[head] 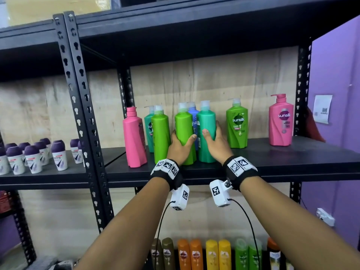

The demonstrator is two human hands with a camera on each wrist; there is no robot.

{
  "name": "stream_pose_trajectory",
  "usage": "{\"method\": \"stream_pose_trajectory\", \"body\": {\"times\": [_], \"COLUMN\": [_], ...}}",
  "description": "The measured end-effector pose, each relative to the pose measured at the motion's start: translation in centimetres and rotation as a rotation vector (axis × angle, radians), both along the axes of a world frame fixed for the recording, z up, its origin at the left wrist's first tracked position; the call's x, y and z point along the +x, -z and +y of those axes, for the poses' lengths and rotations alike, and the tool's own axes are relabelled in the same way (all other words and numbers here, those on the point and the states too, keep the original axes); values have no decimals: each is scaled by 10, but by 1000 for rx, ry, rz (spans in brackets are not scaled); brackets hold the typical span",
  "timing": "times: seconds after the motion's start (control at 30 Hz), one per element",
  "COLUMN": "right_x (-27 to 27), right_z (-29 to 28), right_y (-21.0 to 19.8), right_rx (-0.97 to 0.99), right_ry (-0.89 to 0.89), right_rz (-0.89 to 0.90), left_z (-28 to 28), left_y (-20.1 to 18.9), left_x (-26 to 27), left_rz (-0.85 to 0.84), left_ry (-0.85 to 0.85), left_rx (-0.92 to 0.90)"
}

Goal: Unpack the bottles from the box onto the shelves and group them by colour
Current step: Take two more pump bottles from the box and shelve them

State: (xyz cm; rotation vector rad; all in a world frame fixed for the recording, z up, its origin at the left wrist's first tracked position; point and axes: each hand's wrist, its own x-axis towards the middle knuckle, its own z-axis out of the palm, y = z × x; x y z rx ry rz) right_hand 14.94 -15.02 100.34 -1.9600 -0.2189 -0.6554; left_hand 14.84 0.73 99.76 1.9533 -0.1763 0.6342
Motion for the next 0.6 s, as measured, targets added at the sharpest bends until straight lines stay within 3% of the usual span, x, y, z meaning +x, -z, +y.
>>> {"method": "stream_pose_trajectory", "body": {"times": [0.33, 0.47, 0.6], "right_x": [-56, -85, -108], "right_z": [-8, -13, -11], "right_y": [44, 65, 86], "right_rx": [-65, -218, -350], "right_ry": [14, 21, 30], "right_rz": [-91, -235, -312], "left_z": [5, 3, 2], "left_y": [44, 64, 83], "left_x": [-64, -98, -118], "left_rz": [-179, -313, -307], "left_ry": [-130, -92, -41], "left_rx": [154, 190, 239]}}
